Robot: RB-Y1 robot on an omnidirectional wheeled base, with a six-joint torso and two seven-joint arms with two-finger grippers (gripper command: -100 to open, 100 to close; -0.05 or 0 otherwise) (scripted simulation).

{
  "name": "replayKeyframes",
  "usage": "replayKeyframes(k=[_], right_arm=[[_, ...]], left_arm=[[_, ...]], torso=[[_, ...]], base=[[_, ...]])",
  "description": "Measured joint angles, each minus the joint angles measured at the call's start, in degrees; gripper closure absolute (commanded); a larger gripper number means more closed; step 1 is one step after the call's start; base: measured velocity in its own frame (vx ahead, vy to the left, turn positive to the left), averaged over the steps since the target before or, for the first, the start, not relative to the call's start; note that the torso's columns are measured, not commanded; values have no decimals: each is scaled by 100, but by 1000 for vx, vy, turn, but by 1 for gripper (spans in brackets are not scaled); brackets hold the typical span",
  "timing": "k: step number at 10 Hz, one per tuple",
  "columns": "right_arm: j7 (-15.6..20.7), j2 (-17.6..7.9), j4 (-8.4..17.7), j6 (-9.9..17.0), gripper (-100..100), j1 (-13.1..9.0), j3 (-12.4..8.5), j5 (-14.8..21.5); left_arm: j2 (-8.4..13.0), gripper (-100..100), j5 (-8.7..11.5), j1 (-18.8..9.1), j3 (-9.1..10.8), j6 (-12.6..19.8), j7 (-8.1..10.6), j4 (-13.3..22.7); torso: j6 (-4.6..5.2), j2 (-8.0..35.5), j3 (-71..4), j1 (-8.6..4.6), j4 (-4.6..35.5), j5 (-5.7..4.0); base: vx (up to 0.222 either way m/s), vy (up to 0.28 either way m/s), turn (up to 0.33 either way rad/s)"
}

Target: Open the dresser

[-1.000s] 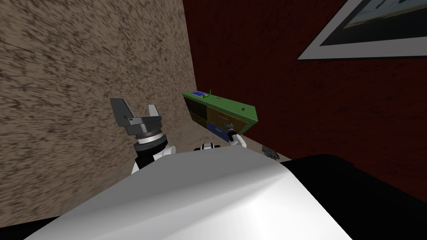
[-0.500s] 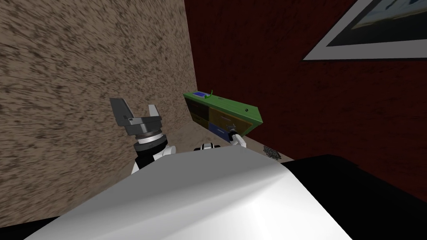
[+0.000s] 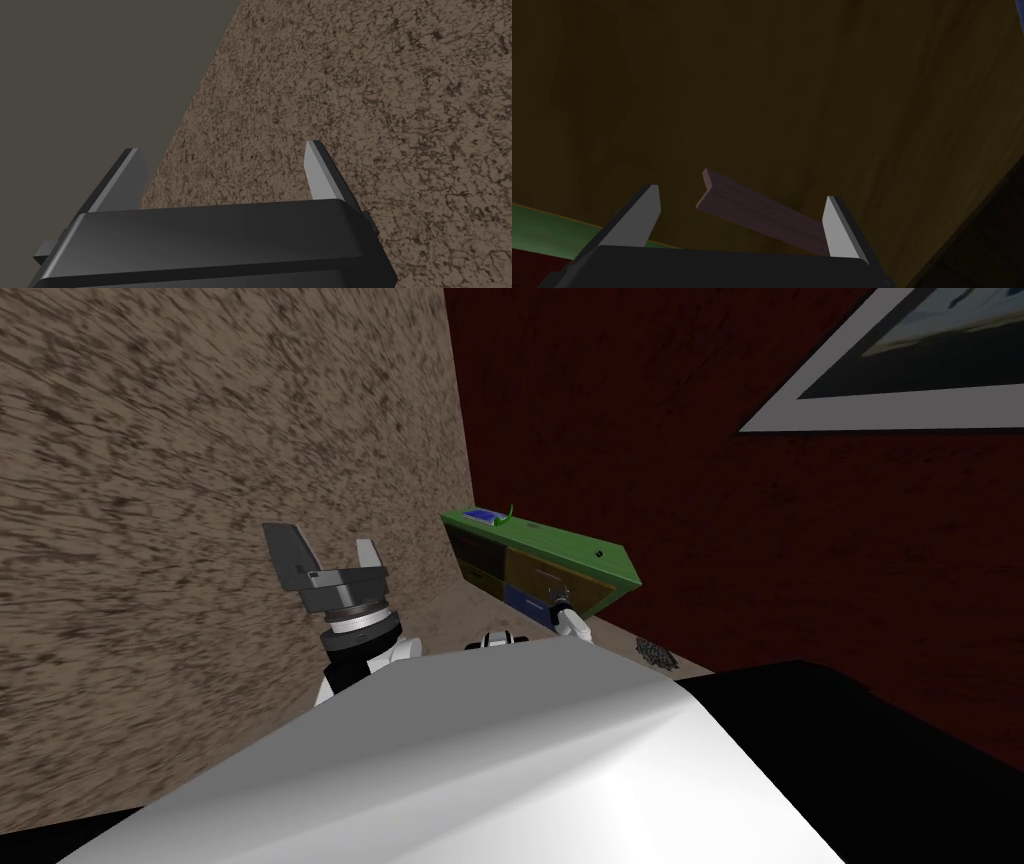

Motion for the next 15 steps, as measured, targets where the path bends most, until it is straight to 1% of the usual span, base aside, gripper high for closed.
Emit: replayKeyframes(k=[1,7,8,9,12,15], right_arm=[[46,-69,43,89,-100,-3,10,92],[269,-444,747,762,-100,-331,98,949],[268,-449,764,784,-100,-339,100,967],[268,-448,762,782,100,-339,100,965],[308,-477,721,750,100,-330,96,925],[422,-518,624,697,100,-310,91,826]], left_arm=[[0,0,0,0,0,0,0,0],[0,0,0,0,0,0,0,0],[1,0,0,0,1,0,0,0],[1,0,0,0,1,0,0,0],[0,0,0,-2,0,1,0,1],[-1,0,0,-2,-1,1,0,1]], torso=[[1,-4,-2,-6,-1,-3],[1,-3,-2,-3,-1,-2],[1,3,2,-18,1,-6],[1,5,3,-22,1,-8],[1,21,13,25,6,6],[0,-14,-7,1,-3,-1]], base=[[79,122,-39],[58,98,-32],[5,10,2],[0,0,0],[-110,101,-44],[-114,120,-33]])
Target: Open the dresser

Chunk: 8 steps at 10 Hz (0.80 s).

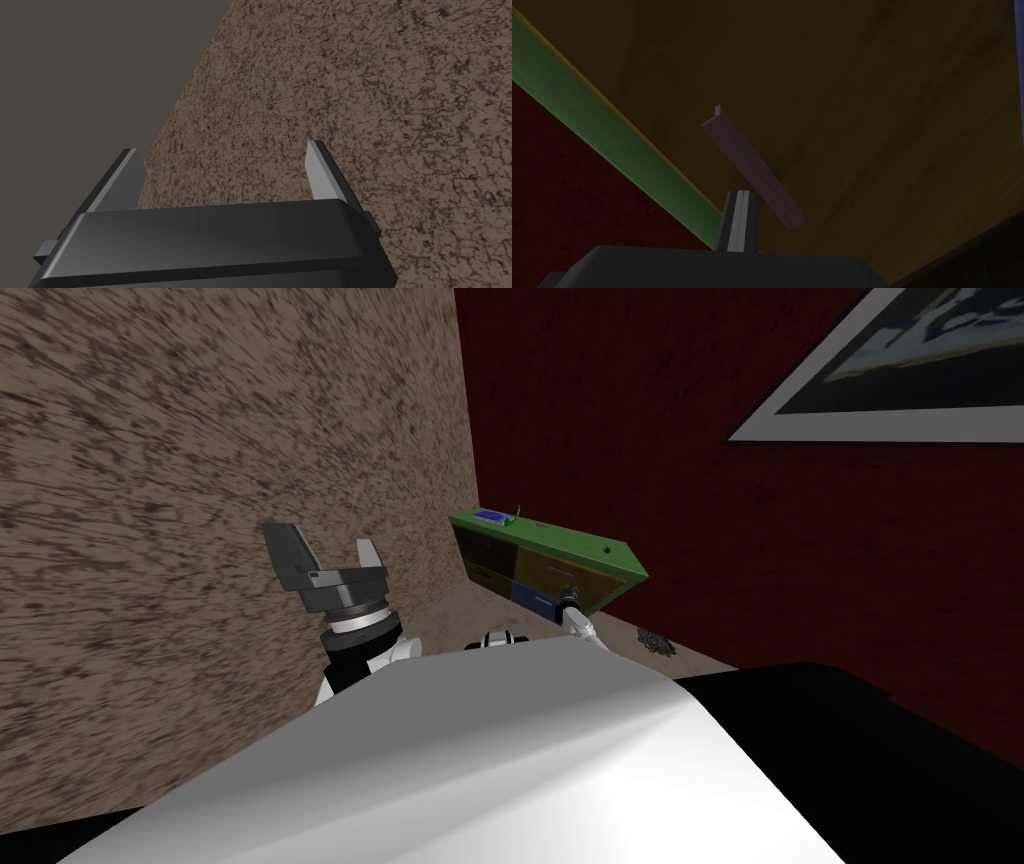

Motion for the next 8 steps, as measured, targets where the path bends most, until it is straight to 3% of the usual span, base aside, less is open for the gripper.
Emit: replayKeyframes(k=[1,8], right_arm=[[8,0,-4,-4,-100,2,1,-4],[290,-111,34,284,-100,42,-59,249]], left_arm=[[1,0,0,1,1,0,0,0],[1,0,0,4,1,-1,0,-1]], torso=[[0,-24,-15,-29,-7,-8],[0,16,9,6,4,1]], base=[[82,80,27],[204,80,25]])
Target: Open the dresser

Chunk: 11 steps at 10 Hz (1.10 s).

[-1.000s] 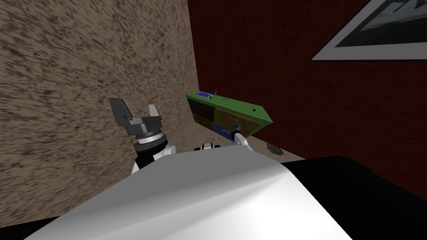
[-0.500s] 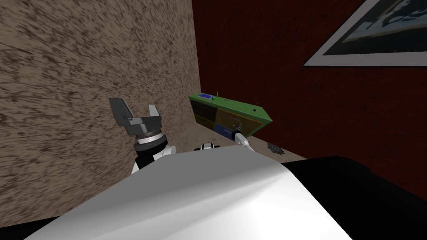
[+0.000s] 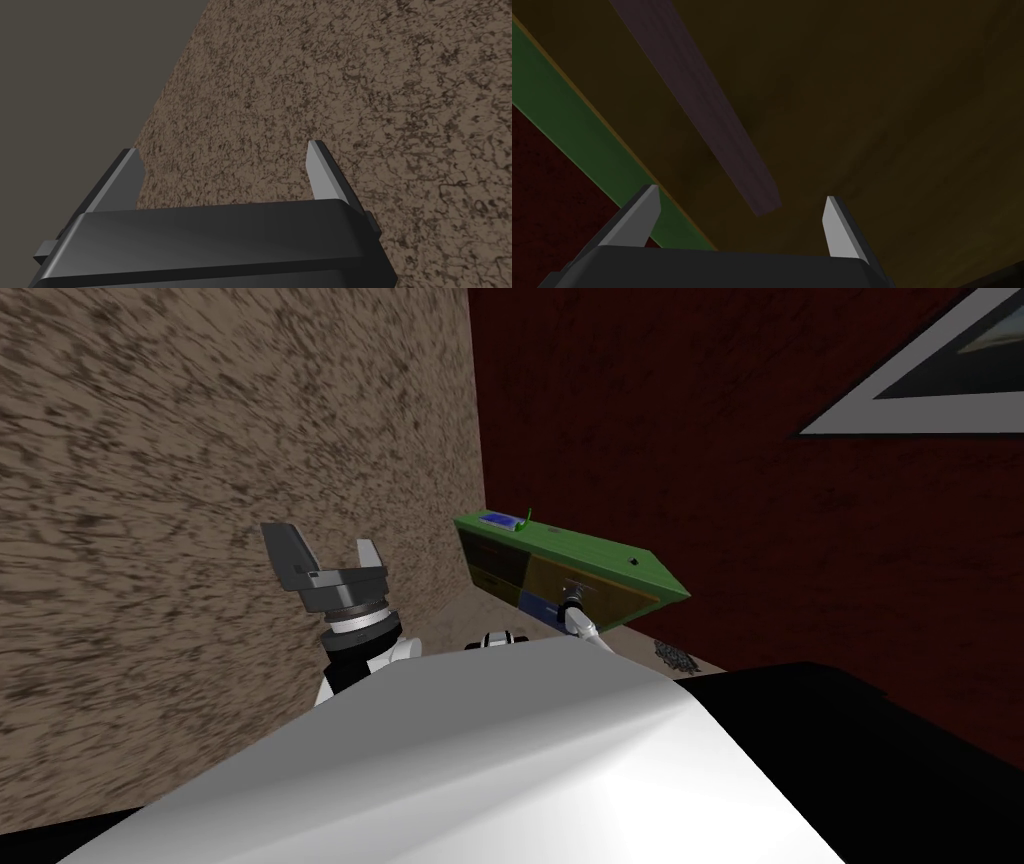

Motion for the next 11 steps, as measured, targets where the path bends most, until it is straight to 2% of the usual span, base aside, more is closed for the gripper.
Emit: replayKeyframes(k=[2,3,6,9,10,11], right_arm=[[65,-22,-12,57,-100,20,-15,33],[64,-22,-12,56,100,18,-15,33],[111,-47,-63,27,100,32,-17,-9],[202,-85,-163,-23,100,68,-16,-84],[210,-85,-167,-27,-100,72,-15,-87],[197,-71,-152,-9,-100,72,-12,-59]], left_arm=[[0,0,0,-1,0,0,0,0],[1,0,0,-2,0,1,0,1],[-1,0,0,-4,-1,1,0,1],[-1,0,0,-4,-1,1,0,1],[0,0,0,-3,0,1,0,1],[1,0,0,-2,1,1,0,1]], torso=[[2,25,14,-24,5,-6],[2,33,21,-25,10,-8],[1,20,12,23,5,7],[1,4,2,-8,0,-2],[-1,-29,-15,-35,-6,-9],[-1,-66,-39,-56,-18,-16]], base=[[55,20,4],[10,3,1],[-99,108,-44],[-140,116,-35],[49,-41,35],[114,-94,31]])
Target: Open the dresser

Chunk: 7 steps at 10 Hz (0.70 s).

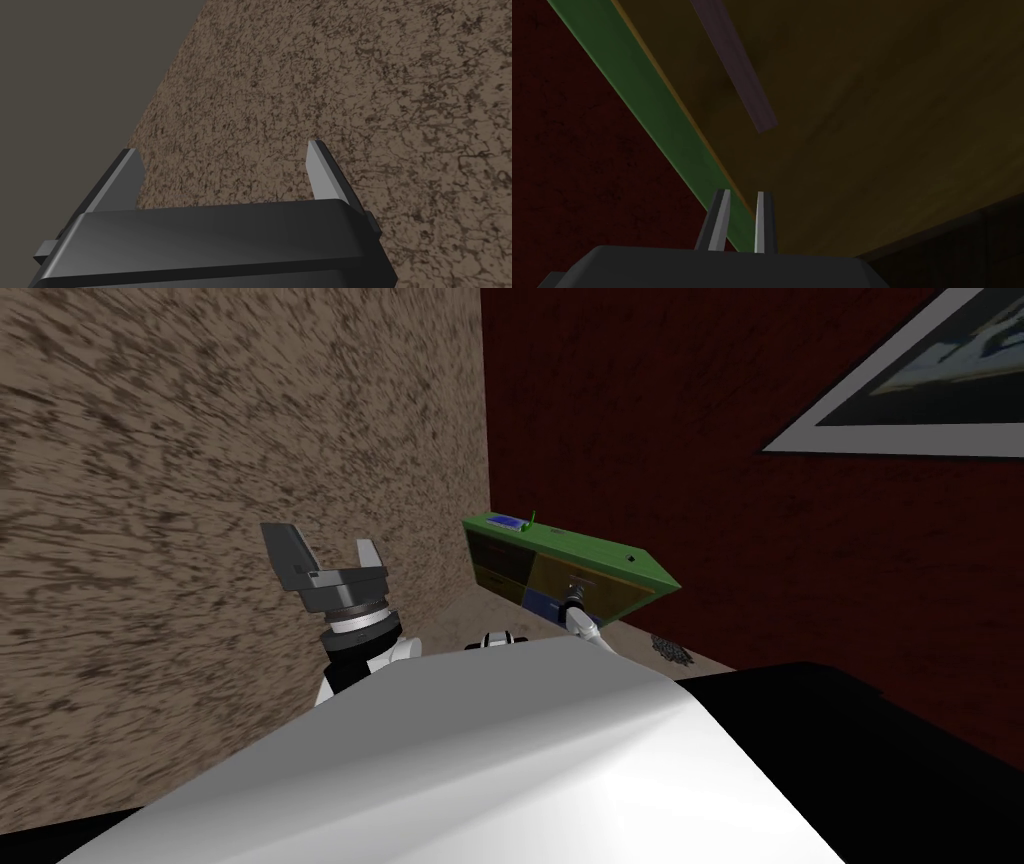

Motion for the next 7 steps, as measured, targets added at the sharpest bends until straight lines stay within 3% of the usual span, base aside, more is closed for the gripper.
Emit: replayKeyframes(k=[3,5,7], right_arm=[[-43,33,37,60,-100,-6,6,78],[-64,49,53,91,-100,-10,8,113],[72,181,210,130,-100,-265,69,57]], left_arm=[[1,0,0,2,1,0,0,0],[0,0,0,0,0,0,0,0],[0,0,0,0,0,0,0,0]], torso=[[1,47,27,45,12,12],[2,84,49,75,22,20],[2,79,48,38,22,11]], base=[[137,-117,28],[50,-60,-3],[15,-84,-1]])
